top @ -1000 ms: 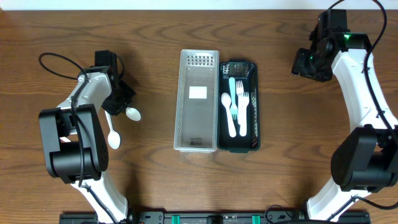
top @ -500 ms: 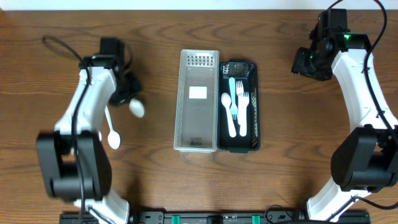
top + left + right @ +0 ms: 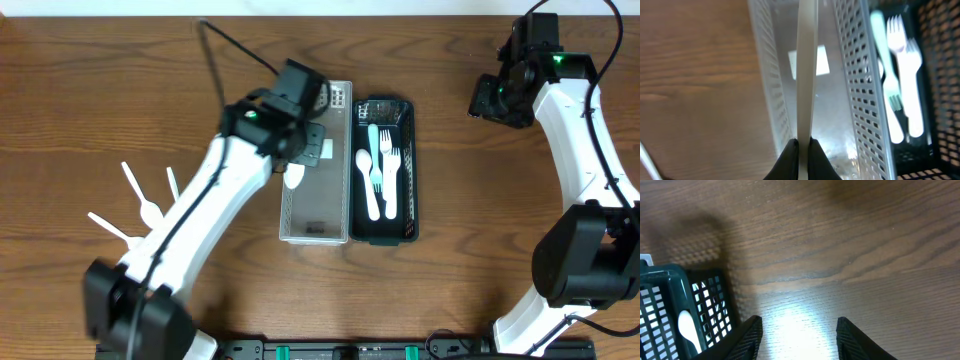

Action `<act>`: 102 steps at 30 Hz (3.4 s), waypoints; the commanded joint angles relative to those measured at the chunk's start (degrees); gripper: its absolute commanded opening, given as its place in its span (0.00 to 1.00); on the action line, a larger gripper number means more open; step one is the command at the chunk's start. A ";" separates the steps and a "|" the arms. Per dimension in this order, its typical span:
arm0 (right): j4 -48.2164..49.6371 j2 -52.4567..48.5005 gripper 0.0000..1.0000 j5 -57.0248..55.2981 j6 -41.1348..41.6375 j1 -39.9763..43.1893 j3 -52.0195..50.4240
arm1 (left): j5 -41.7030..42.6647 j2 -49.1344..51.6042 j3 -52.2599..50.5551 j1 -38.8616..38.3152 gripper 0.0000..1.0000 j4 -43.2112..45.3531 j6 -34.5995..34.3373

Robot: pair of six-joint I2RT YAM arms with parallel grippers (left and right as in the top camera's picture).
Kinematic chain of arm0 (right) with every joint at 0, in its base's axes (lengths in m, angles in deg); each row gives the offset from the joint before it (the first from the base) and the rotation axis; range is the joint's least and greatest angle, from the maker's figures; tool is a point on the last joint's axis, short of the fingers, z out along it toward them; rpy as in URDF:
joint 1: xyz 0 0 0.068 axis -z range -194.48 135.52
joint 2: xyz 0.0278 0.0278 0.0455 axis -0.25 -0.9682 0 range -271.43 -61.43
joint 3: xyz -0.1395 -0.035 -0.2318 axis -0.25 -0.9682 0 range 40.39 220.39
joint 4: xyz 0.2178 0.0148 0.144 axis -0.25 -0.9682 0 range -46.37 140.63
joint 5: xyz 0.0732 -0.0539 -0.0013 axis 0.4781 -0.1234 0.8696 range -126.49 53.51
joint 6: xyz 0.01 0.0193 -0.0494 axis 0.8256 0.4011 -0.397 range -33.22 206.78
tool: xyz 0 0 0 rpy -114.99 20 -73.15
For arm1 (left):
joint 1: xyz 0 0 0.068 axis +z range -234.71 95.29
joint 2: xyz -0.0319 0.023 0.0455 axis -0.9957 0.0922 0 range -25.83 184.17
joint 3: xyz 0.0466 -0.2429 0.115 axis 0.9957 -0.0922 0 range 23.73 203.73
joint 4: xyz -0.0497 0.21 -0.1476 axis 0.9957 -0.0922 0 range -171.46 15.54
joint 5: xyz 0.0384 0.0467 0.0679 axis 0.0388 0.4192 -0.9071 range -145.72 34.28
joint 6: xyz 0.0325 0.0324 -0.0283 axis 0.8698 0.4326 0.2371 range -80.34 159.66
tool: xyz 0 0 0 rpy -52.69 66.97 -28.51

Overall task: Pack container
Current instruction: 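Carry the spoon right and release it into the grey basket, then return the left gripper and grasp another white spoon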

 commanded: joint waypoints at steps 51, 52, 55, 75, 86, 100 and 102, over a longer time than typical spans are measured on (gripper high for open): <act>0.00 0.46 0.52 0.17 -0.72 0.20 -0.11 | 6.58 3.30 -13.60 44.61 0.92 -1.18 0.96; 0.00 0.46 0.51 0.17 -0.72 0.20 -0.11 | 6.56 4.42 -13.62 44.61 0.92 -0.92 0.96; 0.00 0.46 0.51 0.17 -0.74 0.20 -0.11 | 6.56 7.54 -13.60 44.63 0.92 -0.15 0.94; 0.20 0.46 0.51 0.20 -0.72 0.20 -0.11 | 6.56 17.22 -13.62 44.46 0.93 2.14 2.89; -0.09 0.46 0.52 0.20 -0.70 0.20 -0.11 | 6.56 18.84 -13.62 44.46 0.92 1.92 2.86; -0.42 0.46 0.54 0.17 -0.74 0.20 -0.11 | 6.56 18.82 -13.62 44.46 0.92 1.90 2.86; -0.39 0.46 0.54 0.17 -0.72 0.20 -0.11 | 6.56 18.84 -13.62 44.46 0.89 1.90 2.86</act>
